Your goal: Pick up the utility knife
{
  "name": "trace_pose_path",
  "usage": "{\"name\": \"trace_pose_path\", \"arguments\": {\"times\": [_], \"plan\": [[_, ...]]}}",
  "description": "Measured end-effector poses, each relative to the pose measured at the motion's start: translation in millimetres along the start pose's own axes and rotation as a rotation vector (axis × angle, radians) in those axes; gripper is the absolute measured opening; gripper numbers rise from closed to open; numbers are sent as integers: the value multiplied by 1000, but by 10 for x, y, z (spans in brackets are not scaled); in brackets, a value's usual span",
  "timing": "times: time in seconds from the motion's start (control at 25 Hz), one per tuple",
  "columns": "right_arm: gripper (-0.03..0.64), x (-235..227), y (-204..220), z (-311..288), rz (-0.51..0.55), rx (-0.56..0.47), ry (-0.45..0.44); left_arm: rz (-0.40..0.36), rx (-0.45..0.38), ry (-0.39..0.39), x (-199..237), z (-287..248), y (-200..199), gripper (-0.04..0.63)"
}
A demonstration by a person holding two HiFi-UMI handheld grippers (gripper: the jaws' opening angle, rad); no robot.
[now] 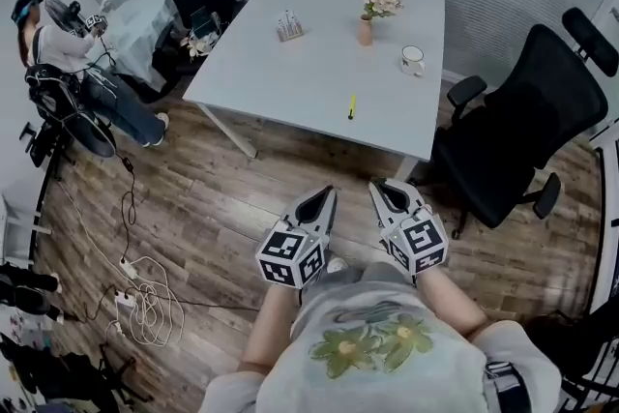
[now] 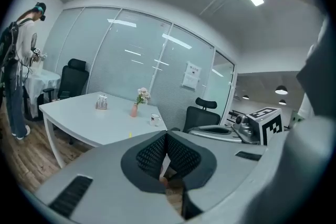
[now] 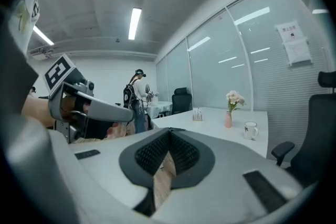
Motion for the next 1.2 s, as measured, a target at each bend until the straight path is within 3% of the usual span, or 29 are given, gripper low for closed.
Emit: {"name": "trace_pose_path", "arguments": {"times": [0.28, 0.44, 1.08, 1.2], "plan": [[0, -93, -136, -354, 15, -17, 72, -9, 27, 34, 261, -256, -17, 2], [0, -321, -131, -614, 2, 2, 110, -57, 75, 81, 327, -541, -2, 2], [0, -1158, -355, -1729, -60, 9, 225, -95, 112, 80, 1104, -1449, -544, 2], [61, -1264, -334, -1858, -70, 16, 245, -89, 121, 74, 1215, -1534, -558, 2]]}}
Point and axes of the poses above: the fingertips, and each gripper's own axes: z backward along the fingers, x to its left, y out of its underside, the point moved 4 cm from there along z, backward along the fingers, and after that the axes turned 1 degree about -z, right-handed, at the moved point
